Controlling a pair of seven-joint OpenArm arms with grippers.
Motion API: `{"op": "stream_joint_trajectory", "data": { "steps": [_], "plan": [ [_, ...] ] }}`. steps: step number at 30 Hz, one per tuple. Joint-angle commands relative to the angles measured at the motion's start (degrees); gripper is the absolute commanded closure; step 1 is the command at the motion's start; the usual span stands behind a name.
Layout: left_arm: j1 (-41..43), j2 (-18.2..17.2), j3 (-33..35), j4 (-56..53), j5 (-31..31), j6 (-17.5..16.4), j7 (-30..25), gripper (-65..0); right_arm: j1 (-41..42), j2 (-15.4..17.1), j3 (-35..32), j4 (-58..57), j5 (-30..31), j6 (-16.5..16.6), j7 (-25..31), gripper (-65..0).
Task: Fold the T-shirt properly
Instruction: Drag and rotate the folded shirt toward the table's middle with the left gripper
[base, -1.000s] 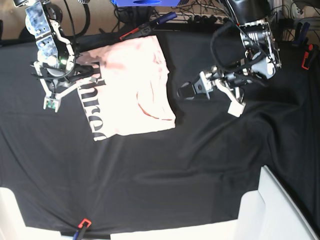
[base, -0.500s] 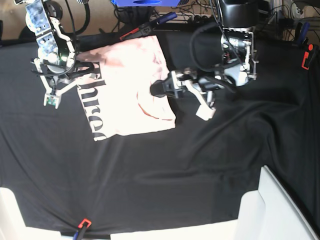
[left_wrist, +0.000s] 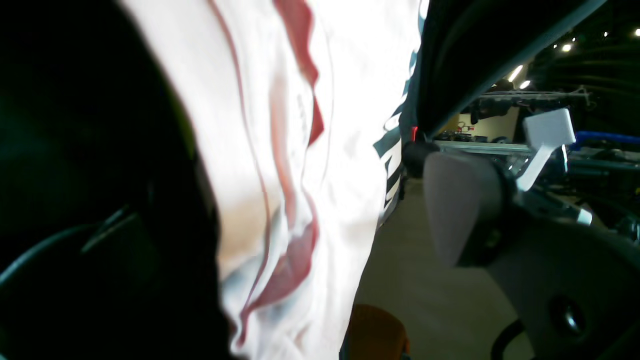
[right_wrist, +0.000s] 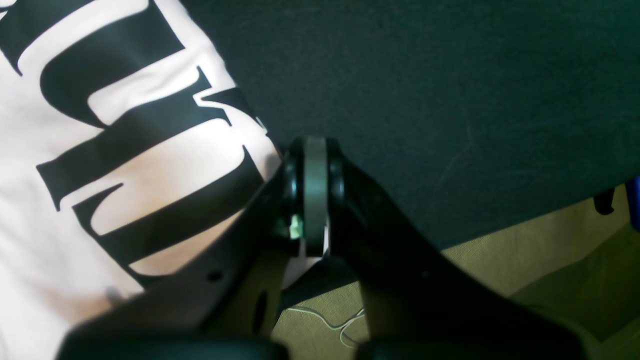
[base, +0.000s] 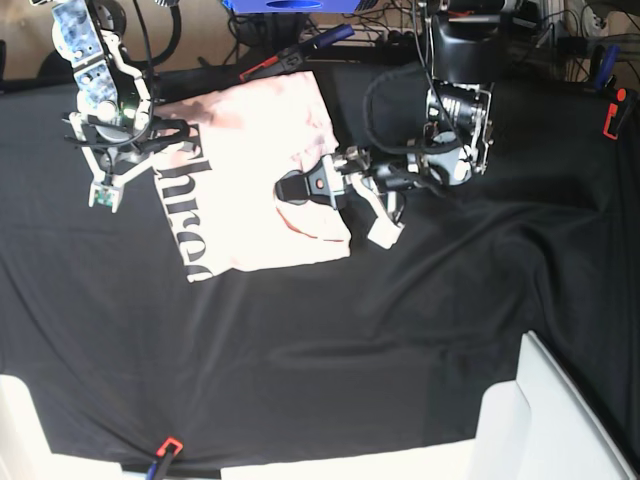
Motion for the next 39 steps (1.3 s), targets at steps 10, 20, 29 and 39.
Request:
{"op": "stream_joint_trajectory", "data": {
  "steps": [10, 20, 29, 39],
  "plan": [
    [-7.1, 0.5, 13.4, -6.0, 2.7, 0.9, 0.4, -65.0, 0.4, 0.4, 0.6, 1.0, -0.7, -0.2, 0.8, 0.0],
    [-7.4, 0.3, 16.8, -6.3, 2.8, 0.9, 0.3, -23.7, 0.6, 0.4, 0.6, 1.0, -0.7, -0.2, 0.9, 0.0],
    [-8.2, -4.6, 16.6, -6.1, 2.8, 0.9, 0.4, 0.0, 0.5, 0.4, 0.6, 1.0, -0.7, -0.2, 0.9, 0.0],
    [-17.2, -15.9, 18.2, -5.8, 6.3, 0.9, 2.8, 0.0, 0.4, 0.4, 0.6, 1.0, -0.7, -0.2, 0.9, 0.0]
  ]
}}
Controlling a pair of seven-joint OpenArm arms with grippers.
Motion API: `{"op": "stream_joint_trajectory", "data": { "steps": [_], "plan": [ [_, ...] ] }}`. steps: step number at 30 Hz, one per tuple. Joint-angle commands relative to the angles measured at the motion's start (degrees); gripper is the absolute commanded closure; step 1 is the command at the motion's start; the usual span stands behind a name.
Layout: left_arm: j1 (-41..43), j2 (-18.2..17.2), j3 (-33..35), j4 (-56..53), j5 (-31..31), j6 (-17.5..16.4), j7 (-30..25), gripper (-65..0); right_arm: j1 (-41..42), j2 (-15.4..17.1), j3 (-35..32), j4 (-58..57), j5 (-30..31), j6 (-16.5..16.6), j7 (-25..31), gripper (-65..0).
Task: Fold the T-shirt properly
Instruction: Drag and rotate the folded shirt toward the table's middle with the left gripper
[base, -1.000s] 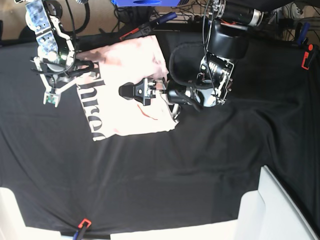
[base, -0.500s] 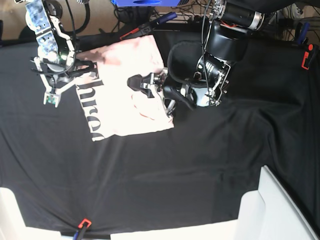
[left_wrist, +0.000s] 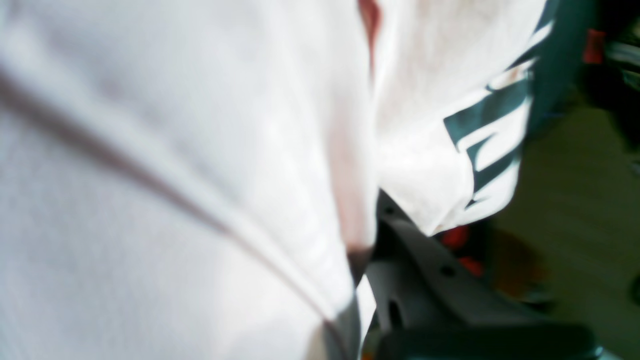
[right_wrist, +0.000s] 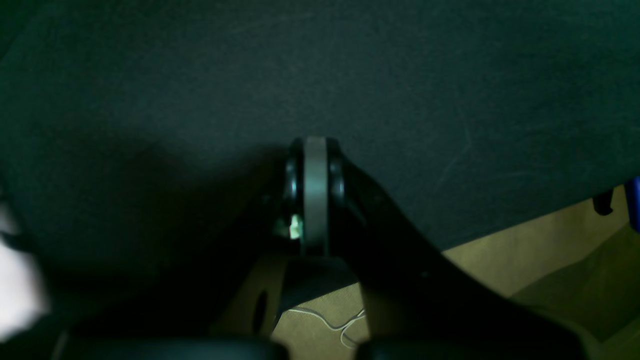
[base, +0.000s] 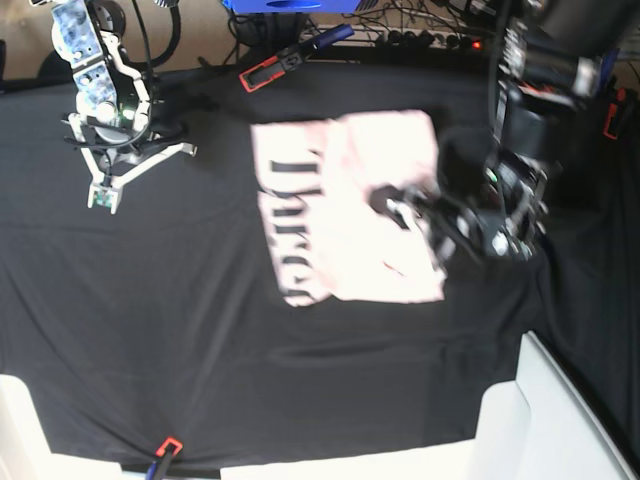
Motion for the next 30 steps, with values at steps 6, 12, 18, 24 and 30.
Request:
{"op": "stream_joint_trajectory", "data": {
  "steps": [6, 12, 18, 24, 30],
  "plan": [
    [-11.0, 0.8, 8.7, 1.1, 16.2, -0.1, 1.0, 0.0, 0.4, 0.4, 0.4, 1.0, -0.7, -0.2, 0.9, 0.0],
    [-16.6, 7.5, 18.9, 0.6, 36.9, -0.1, 0.9, 0.0, 0.4, 0.4, 0.4, 1.0, -0.7, -0.2, 0.9, 0.0],
    [-16.5, 15.1, 19.1, 0.4, 59.8, -0.1, 0.6, 0.0, 0.4, 0.4, 0.4, 1.0, -0.7, -0.2, 0.9, 0.0],
    [-16.5, 20.4, 19.1, -5.8, 78.4, -0.1, -7.4, 0.0, 0.4, 0.4, 0.4, 1.0, -0.7, -0.2, 0.9, 0.0],
    [-15.2, 23.9, 19.1, -10.8, 85.7, -0.1, -18.0, 0.0, 0.3, 0.4, 0.4, 1.0, -0.7, -0.2, 0.9, 0.0]
  ]
}}
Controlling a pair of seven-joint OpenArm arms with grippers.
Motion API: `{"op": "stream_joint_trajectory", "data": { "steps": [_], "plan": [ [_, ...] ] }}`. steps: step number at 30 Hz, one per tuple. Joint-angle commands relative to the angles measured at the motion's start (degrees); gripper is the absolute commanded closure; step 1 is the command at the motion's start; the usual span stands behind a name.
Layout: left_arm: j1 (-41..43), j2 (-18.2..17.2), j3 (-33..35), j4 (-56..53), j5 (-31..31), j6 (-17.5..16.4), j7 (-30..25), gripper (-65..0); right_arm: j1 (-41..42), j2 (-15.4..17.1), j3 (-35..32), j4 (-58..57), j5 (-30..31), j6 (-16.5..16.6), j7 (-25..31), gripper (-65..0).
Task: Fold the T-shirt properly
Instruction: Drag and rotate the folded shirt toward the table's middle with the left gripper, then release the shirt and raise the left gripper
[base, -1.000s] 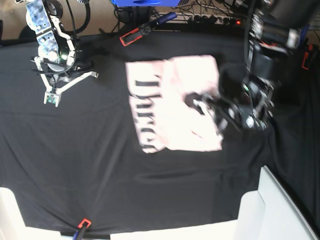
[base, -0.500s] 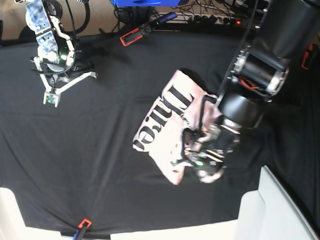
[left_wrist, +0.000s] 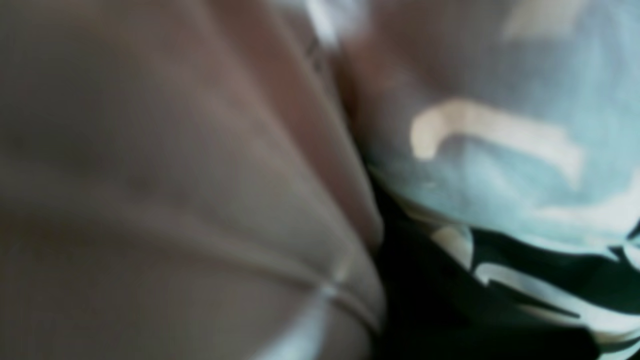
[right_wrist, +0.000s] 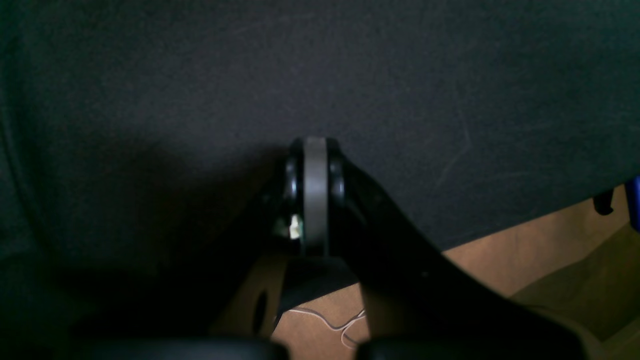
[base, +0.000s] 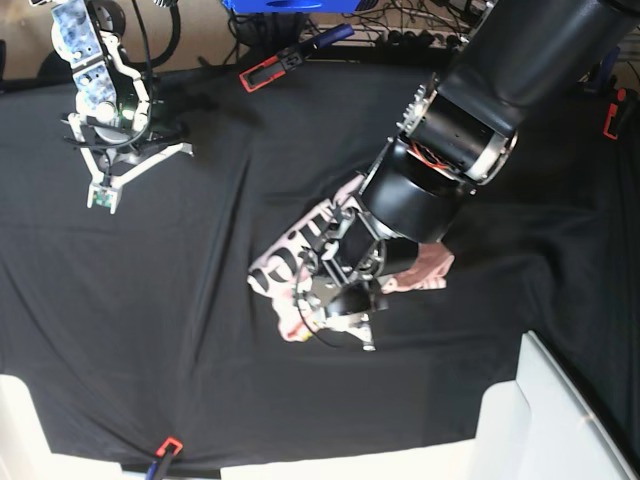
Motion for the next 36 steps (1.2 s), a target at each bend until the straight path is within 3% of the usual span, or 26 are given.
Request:
{"op": "stream_joint_trajectory", "data": {
  "steps": [1, 5, 9, 22, 30, 36],
  "plan": [
    [-1.4, 1.4, -0.1, 0.9, -1.0, -0.1, -3.1, 0.0, 0.3, 0.5, 0.3, 1.0, -0.7, -0.2, 0.9, 0.0],
    [-1.6, 2.1, 0.2, 1.0, -0.8, 1.1, -7.5, 0.0, 0.3, 0.5, 0.3, 1.0, -0.7, -0.2, 0.9, 0.0],
    [-2.3, 2.1, 0.3, 0.7, -0.6, 8.4, -14.3, 0.0, 0.3, 0.5, 0.3, 1.0, -0.7, -0.2, 0.8, 0.0],
    [-2.7, 2.1, 0.4, 0.7, -0.6, 8.5, -30.4, 0.0, 1.3, 0.5, 0.3, 1.0, -0.7, -0.2, 0.8, 0.0],
    [-2.9, 2.1, 7.1, 0.4, -0.8, 8.5, -30.9, 0.0, 2.4, 0.5, 0.3, 0.0, -0.7, -0.2, 0.8, 0.0],
    [-2.9, 2.1, 7.7, 0.4, -0.6, 8.5, -30.7, 0.0, 3.0, 0.5, 0.2, -2.1, -0.7, -0.2, 0.8, 0.0]
  ]
}}
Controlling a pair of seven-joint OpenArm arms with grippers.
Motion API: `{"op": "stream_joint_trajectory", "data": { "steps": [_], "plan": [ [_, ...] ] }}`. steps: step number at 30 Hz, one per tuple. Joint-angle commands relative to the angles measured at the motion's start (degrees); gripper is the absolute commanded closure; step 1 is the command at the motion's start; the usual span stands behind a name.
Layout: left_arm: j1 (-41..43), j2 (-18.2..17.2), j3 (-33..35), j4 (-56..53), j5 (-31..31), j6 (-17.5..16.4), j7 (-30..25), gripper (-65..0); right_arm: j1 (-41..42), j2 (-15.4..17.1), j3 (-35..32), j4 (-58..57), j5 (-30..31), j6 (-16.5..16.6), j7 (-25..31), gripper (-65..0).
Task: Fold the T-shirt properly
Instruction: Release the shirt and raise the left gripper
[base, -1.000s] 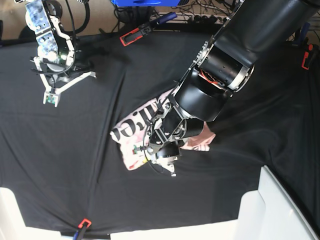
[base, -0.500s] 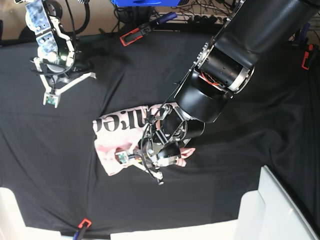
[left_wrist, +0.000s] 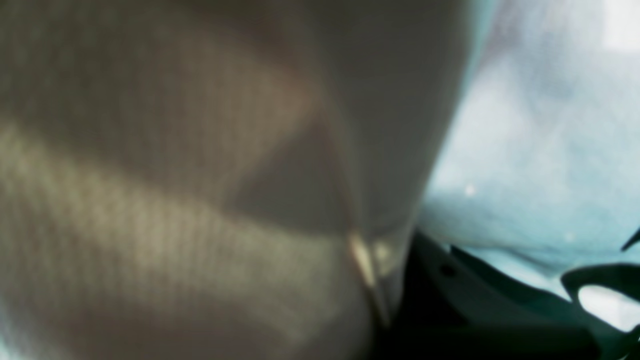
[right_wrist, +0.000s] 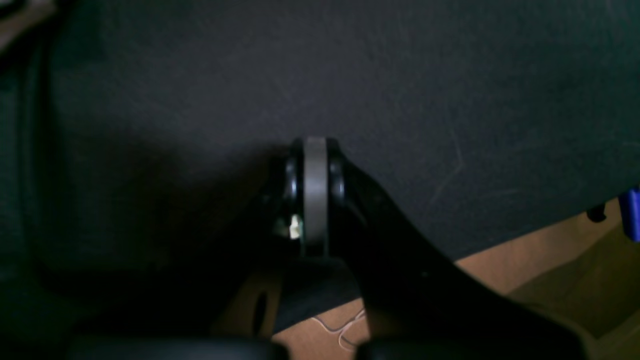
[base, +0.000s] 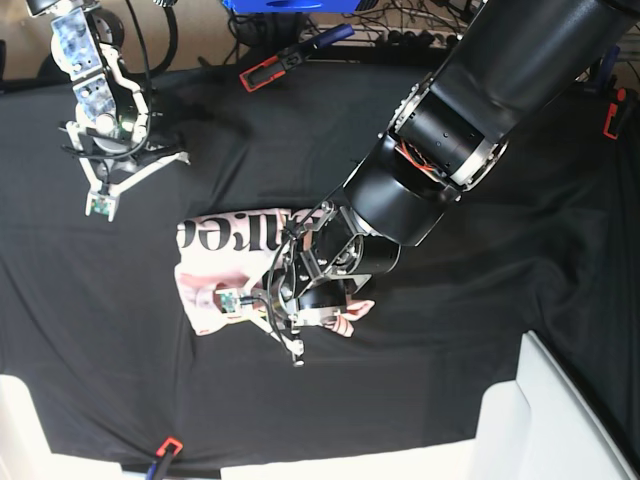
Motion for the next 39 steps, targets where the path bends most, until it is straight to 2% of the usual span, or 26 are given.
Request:
{"op": "stream_joint_trajectory", "data": {
  "steps": [1, 6, 13, 15, 19, 22, 39],
  "plan": [
    [-2.0, 0.8, -0.2, 0.8, 0.0, 0.8, 0.0, 0.0, 0.6, 0.4, 0.2, 0.9, -0.7, -0.2, 0.8, 0.0],
    [-2.8, 0.8, -0.2, 0.8, 0.0, 0.8, 4.7, 0.0, 0.5, 0.4, 0.2, 0.9, -0.7, -0.2, 0.8, 0.0],
    [-3.1, 0.8, -0.4, 0.8, -0.1, 0.8, 4.7, 0.0, 0.5, 0.4, 0.2, 0.9, -0.7, -0.2, 0.8, 0.0],
    [-3.0, 0.8, -0.2, 0.8, -0.1, 0.8, 4.7, -4.9, 0.5, 0.4, 0.2, 0.9, -0.7, -0.2, 0.8, 0.0],
    [-3.2, 0.8, -0.2, 0.9, -0.1, 0.9, 4.8, -23.7, 0.3, 0.4, 0.2, 0.9, -0.7, -0.2, 0.8, 0.0],
    [-4.4, 0.8, -0.2, 1.0, -0.1, 1.0, 7.6, -30.4, 0.3, 0.4, 0.2, 0.9, -0.7, -0.2, 0.8, 0.0],
    [-10.0, 0.8, -0.2, 1.0, -0.1, 1.0, 7.9, -31.1, 0.3, 0.3, -0.1, 0.9, -0.7, -0.2, 0.8, 0.0]
  ]
}}
